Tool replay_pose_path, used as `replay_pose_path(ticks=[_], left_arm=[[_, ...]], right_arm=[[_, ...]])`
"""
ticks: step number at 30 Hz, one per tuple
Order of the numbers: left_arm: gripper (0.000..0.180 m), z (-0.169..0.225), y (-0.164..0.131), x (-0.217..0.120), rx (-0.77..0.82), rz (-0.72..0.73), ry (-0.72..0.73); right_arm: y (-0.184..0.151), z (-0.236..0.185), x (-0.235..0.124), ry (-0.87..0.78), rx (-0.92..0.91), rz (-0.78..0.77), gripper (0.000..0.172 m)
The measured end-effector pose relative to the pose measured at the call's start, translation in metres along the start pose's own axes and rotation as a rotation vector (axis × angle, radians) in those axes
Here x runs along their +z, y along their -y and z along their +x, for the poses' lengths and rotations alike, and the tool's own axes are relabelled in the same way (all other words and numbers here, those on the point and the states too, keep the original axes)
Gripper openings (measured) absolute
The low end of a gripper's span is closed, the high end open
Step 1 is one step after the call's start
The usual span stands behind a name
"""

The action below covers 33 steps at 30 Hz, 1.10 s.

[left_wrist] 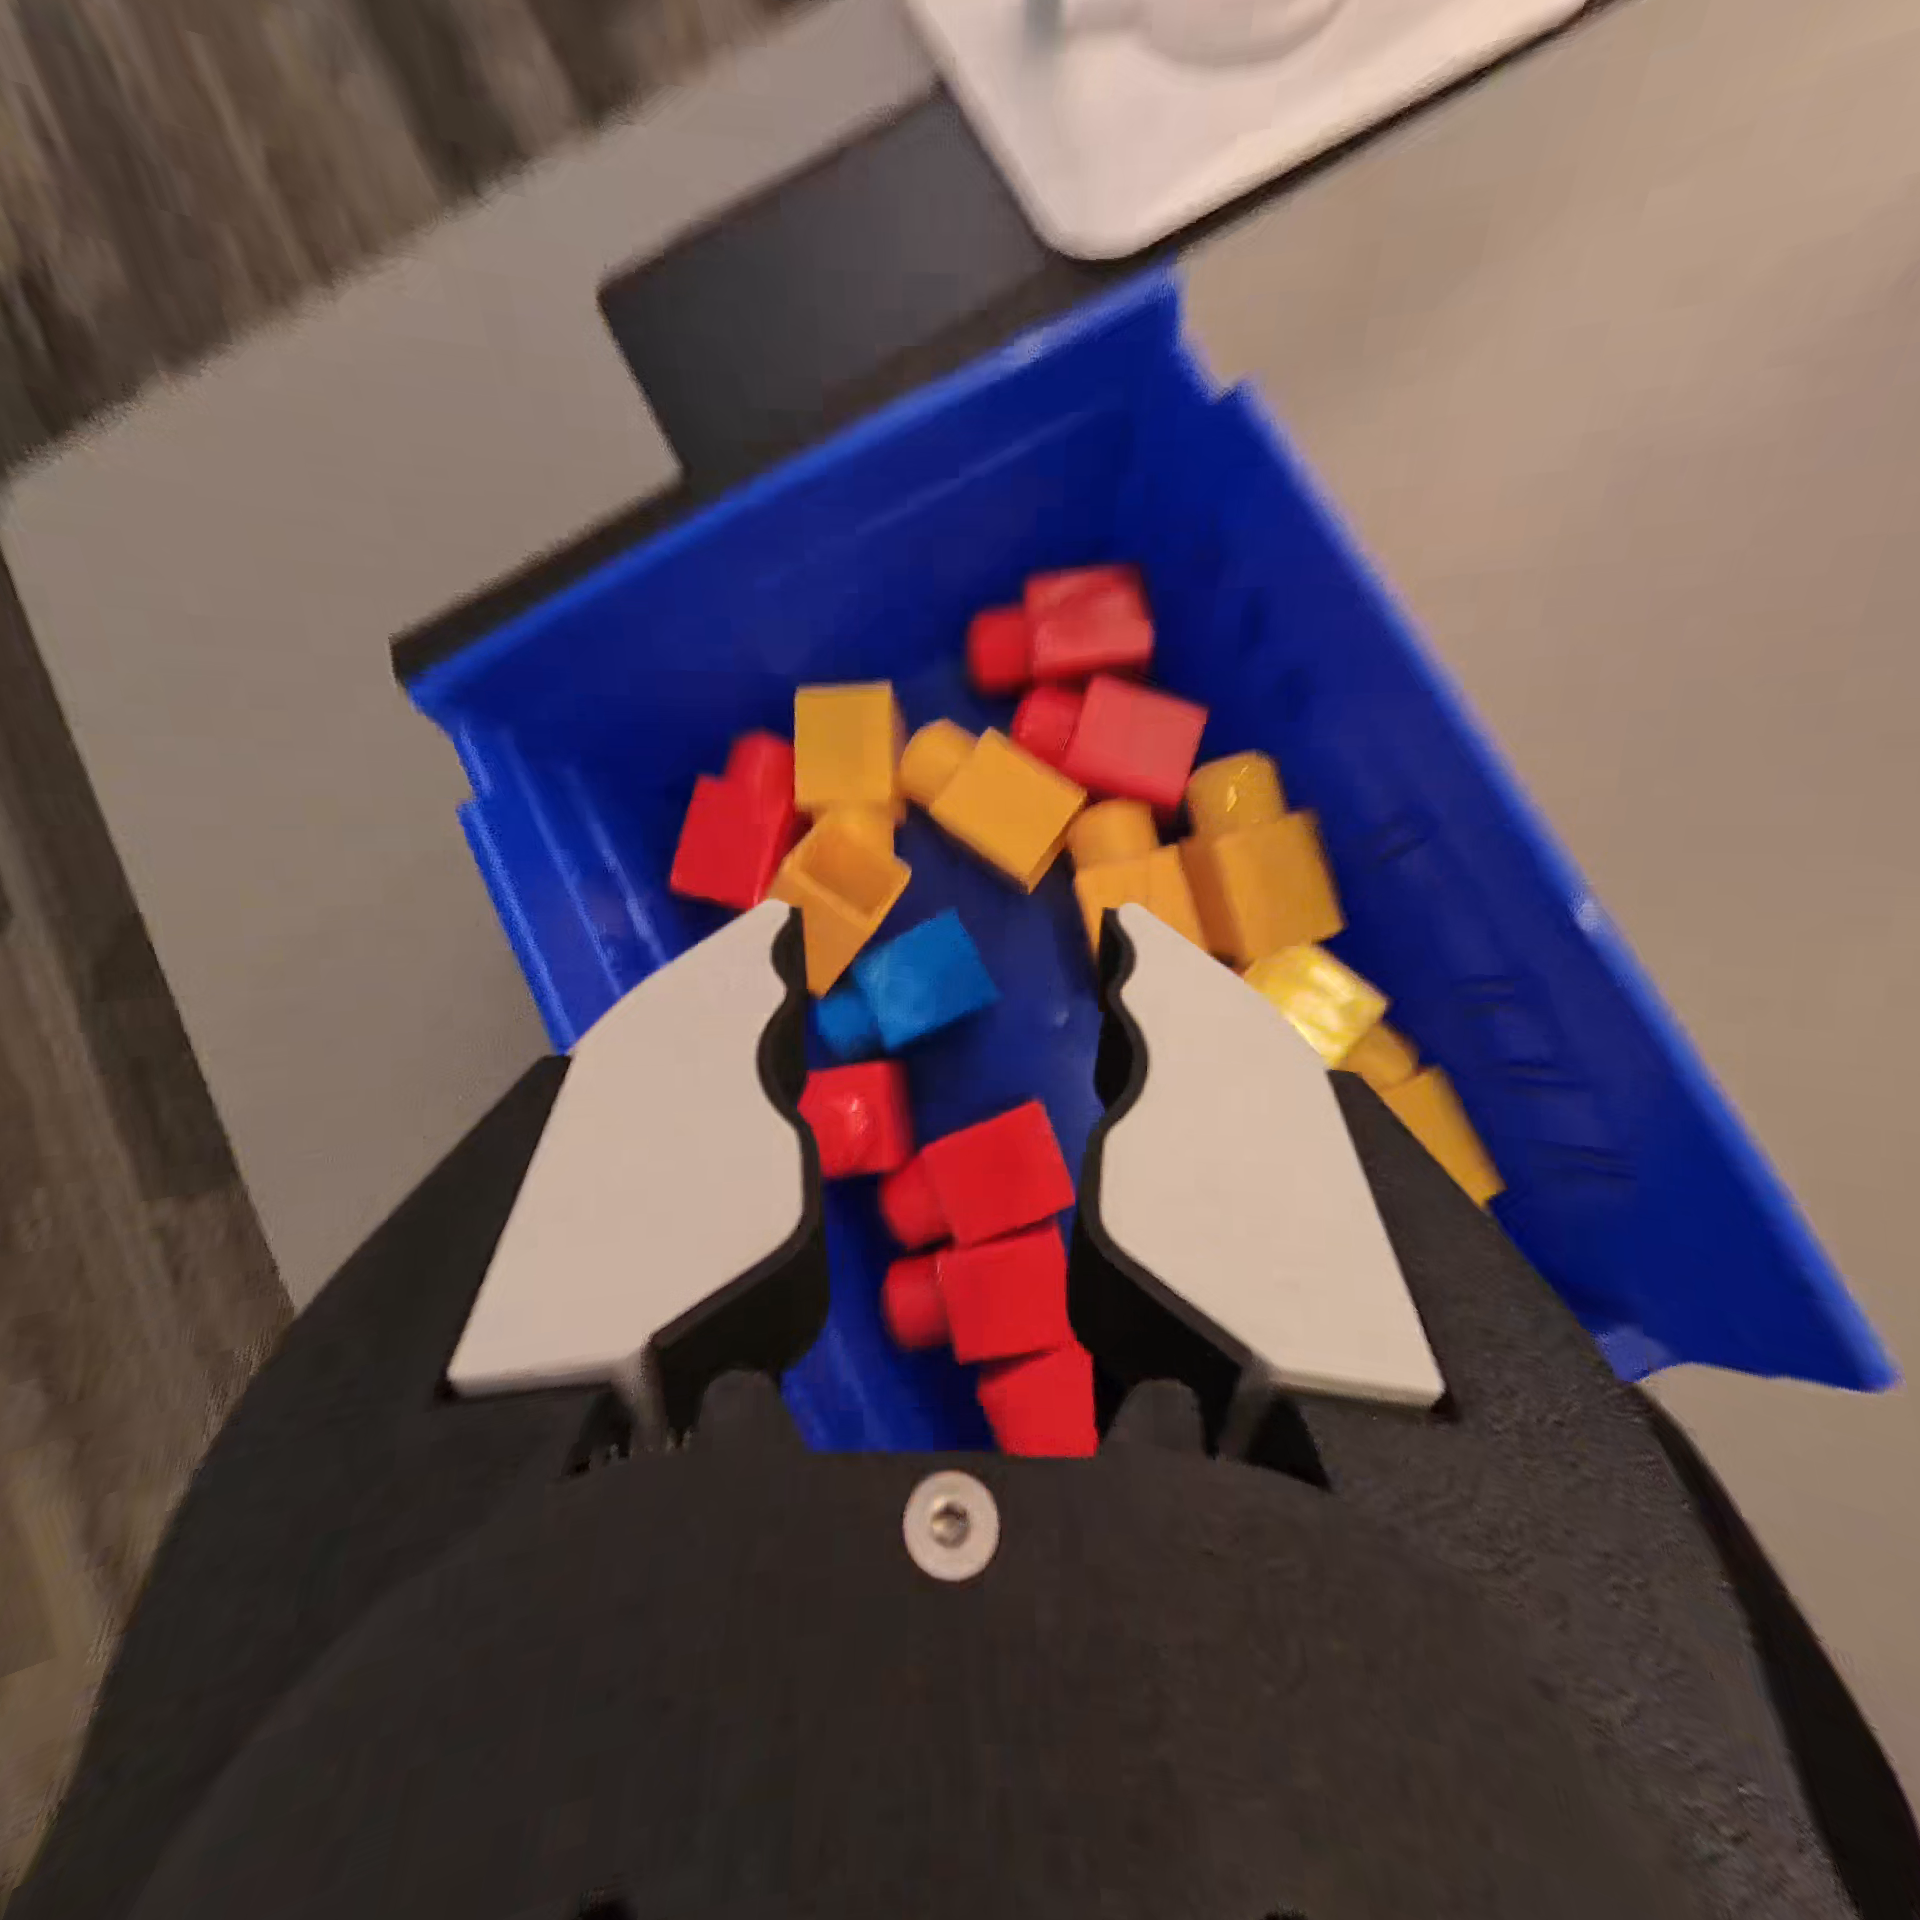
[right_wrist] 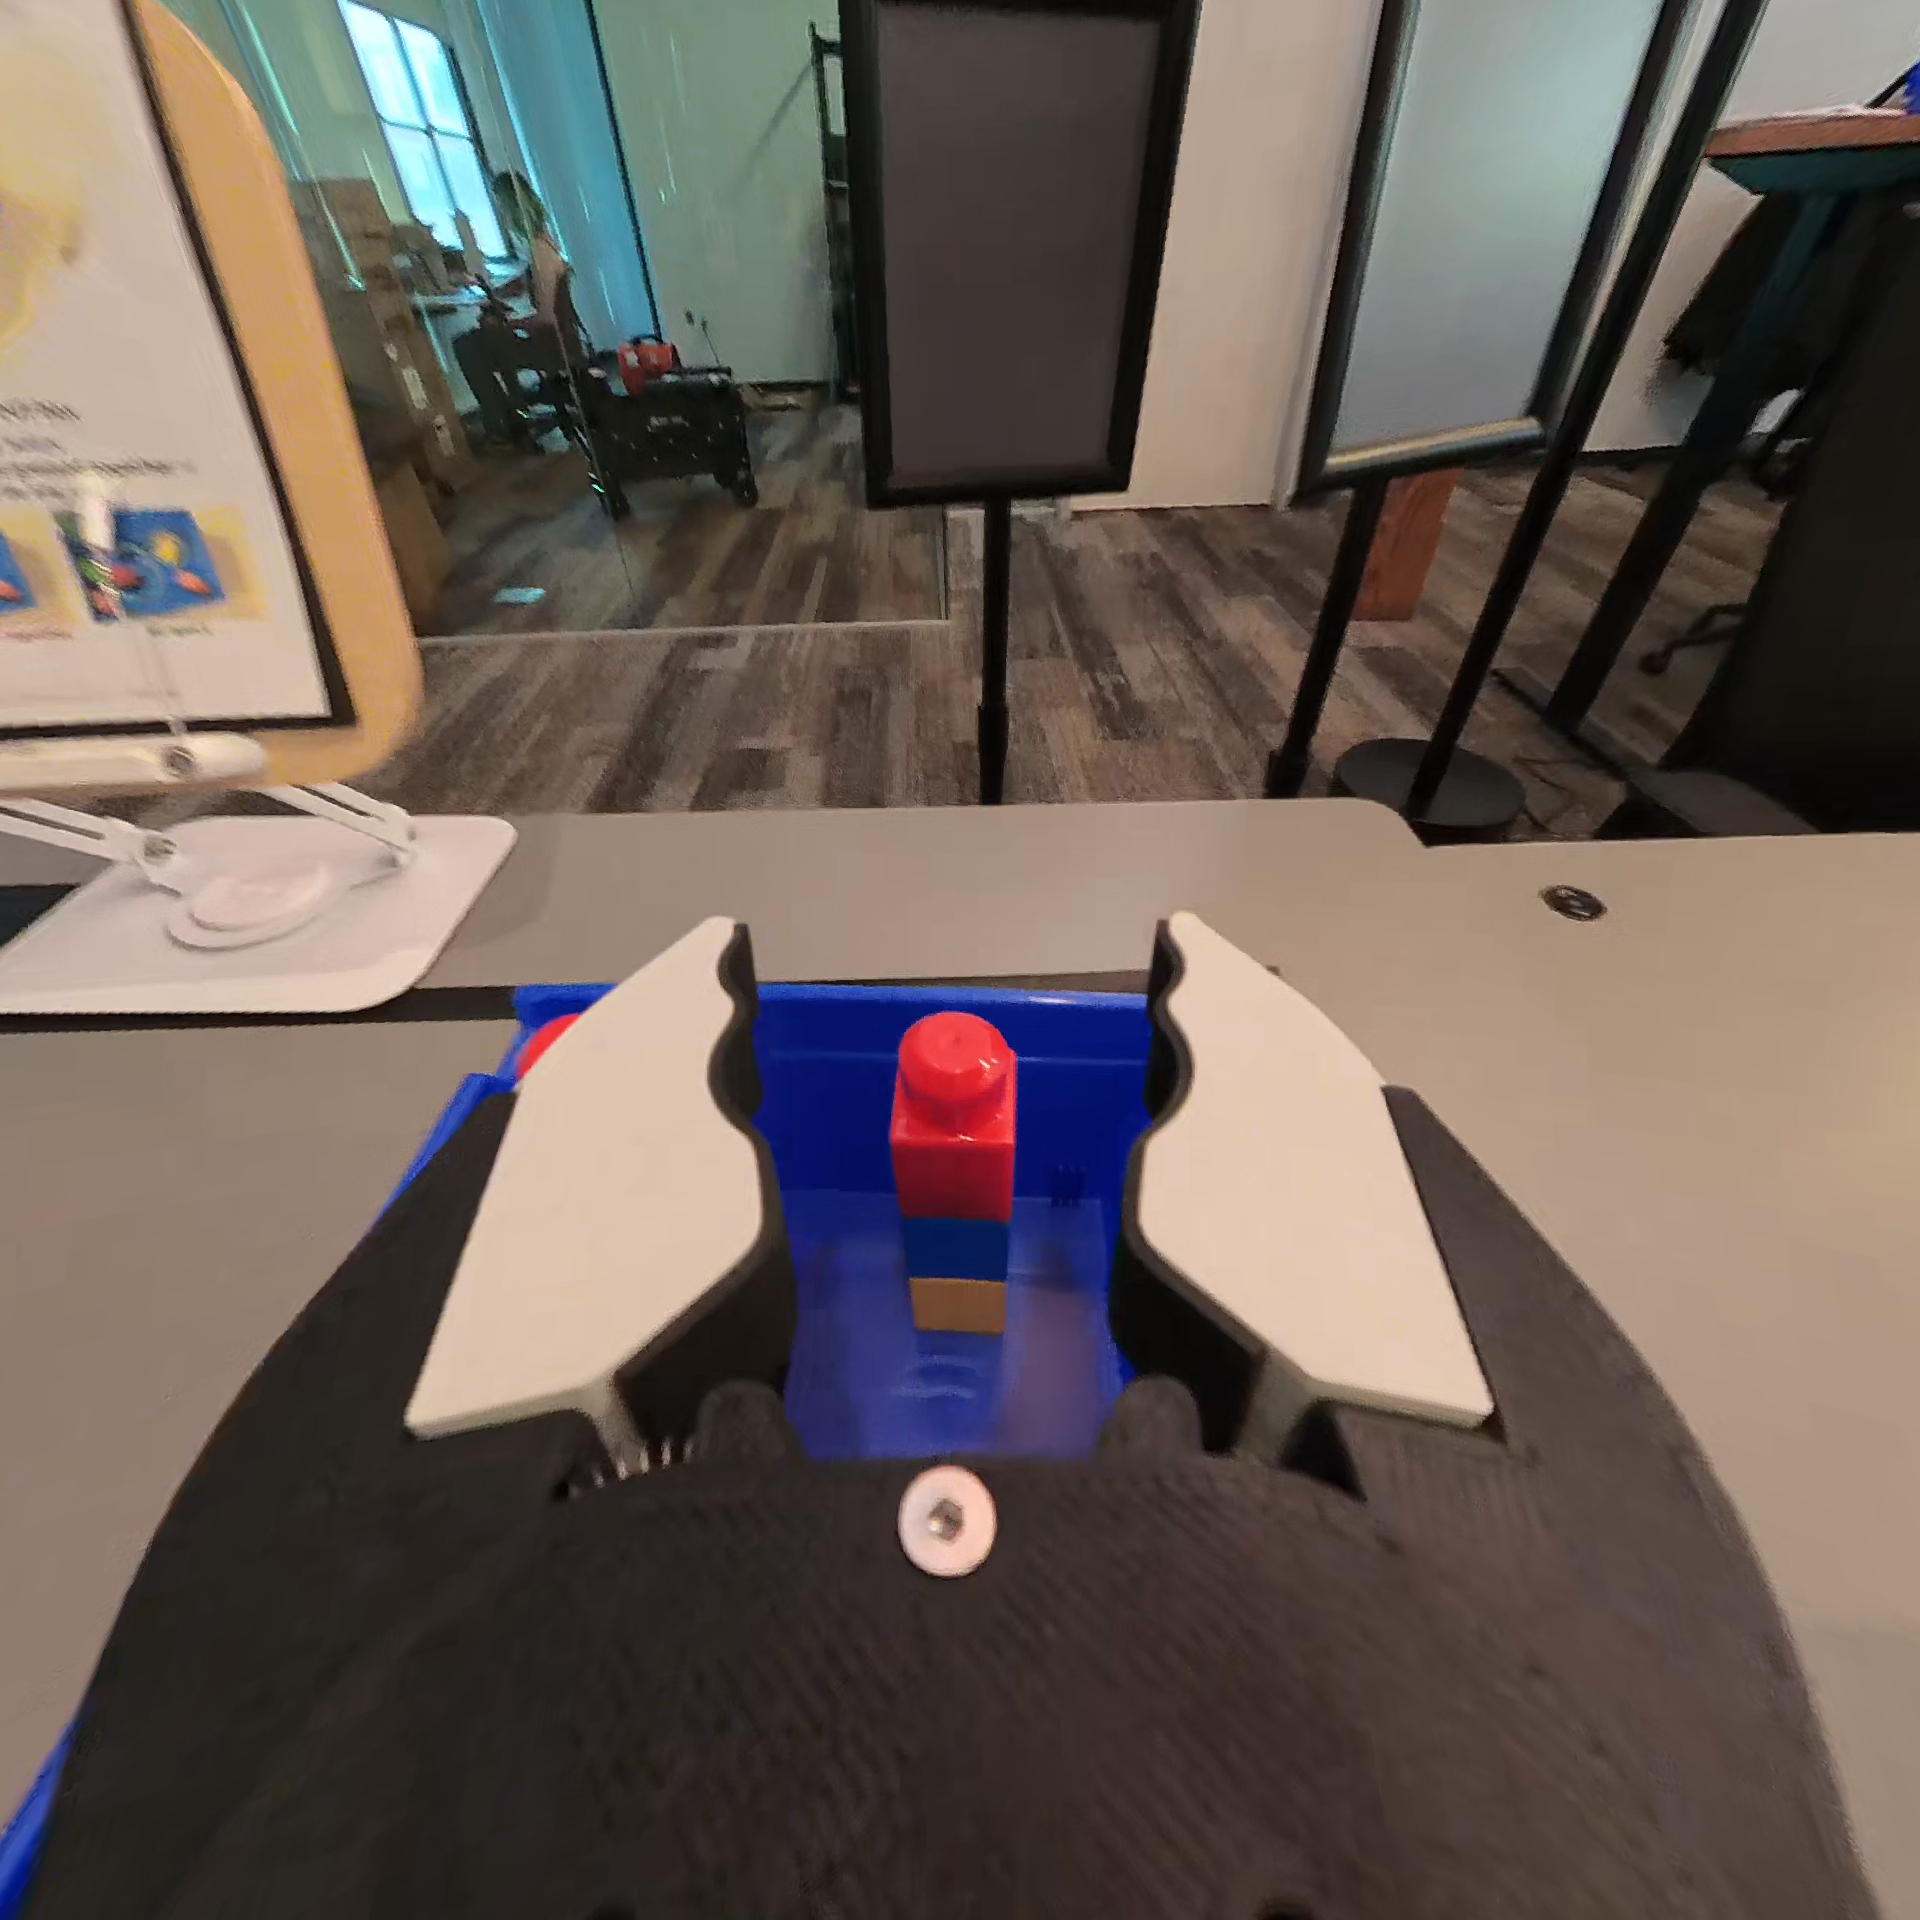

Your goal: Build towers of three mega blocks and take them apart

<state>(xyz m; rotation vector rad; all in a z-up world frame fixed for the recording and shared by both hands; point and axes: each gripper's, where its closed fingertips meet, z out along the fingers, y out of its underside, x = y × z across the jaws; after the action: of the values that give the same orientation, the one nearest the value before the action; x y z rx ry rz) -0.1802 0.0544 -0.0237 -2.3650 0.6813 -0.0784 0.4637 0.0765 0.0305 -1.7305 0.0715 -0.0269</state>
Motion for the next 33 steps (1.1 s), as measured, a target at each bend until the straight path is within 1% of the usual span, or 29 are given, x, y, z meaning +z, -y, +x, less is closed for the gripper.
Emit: replay_pose_path(ticks=[4, 7, 9, 11, 13, 16, 19, 20, 22, 24, 26, 28, 29, 33], left_arm=[[0.053, -0.010, -0.039, 0.014, -0.003, -0.215, 0.044], [0.051, 0.000, -0.058, 0.012, -0.013, -0.308, -0.013], [0.054, -0.005, -0.067, 0.010, -0.005, -0.361, 0.030], [0.053, -0.007, -0.072, 0.012, -0.017, -0.386, 0.042], [0.052, -0.009, -0.079, 0.017, -0.062, -0.432, 0.044], [0.052, -0.021, -0.088, 0.022, -0.098, -0.492, 0.113], [0.050, -0.030, -0.090, 0.025, -0.137, -0.507, 0.162], [0.047, -0.031, -0.089, 0.026, -0.142, -0.504, 0.175], [0.049, -0.031, -0.088, 0.029, -0.133, -0.509, 0.192], [0.049, -0.031, -0.091, 0.031, -0.115, -0.554, 0.223], [0.048, -0.027, -0.095, 0.034, -0.098, -0.591, 0.224], [0.049, -0.029, -0.098, 0.035, -0.101, -0.625, 0.264], [0.046, -0.031, -0.098, 0.035, -0.106, -0.635, 0.285], [0.046, -0.031, -0.101, 0.041, -0.120, -0.658, 0.294]], right_arm=[[0.016, -0.018, -0.008, 0.117, 0.096, 0.038, 0.073], [0.019, -0.027, -0.008, 0.166, 0.118, 0.046, 0.073], [0.013, -0.030, -0.005, 0.176, 0.106, 0.022, 0.073], [0.005, -0.032, -0.001, 0.184, 0.095, -0.014, 0.073], [0.000, -0.034, 0.002, 0.191, 0.089, -0.037, 0.073], [-0.004, -0.039, 0.005, 0.209, 0.075, -0.056, 0.073], [-0.005, -0.043, 0.006, 0.220, 0.060, -0.063, 0.073], [-0.006, -0.044, 0.007, 0.225, 0.059, -0.066, 0.073], [-0.007, -0.046, 0.007, 0.235, 0.059, -0.071, 0.073], [-0.009, -0.047, 0.008, 0.242, 0.061, -0.080, 0.073], [-0.011, -0.048, 0.008, 0.253, 0.065, -0.088, 0.073], [-0.012, -0.048, 0.009, 0.259, 0.067, -0.096, 0.073], [-0.012, -0.049, 0.009, 0.262, 0.069, -0.097, 0.073], [-0.014, -0.052, 0.010, 0.276, 0.070, -0.107, 0.072]])
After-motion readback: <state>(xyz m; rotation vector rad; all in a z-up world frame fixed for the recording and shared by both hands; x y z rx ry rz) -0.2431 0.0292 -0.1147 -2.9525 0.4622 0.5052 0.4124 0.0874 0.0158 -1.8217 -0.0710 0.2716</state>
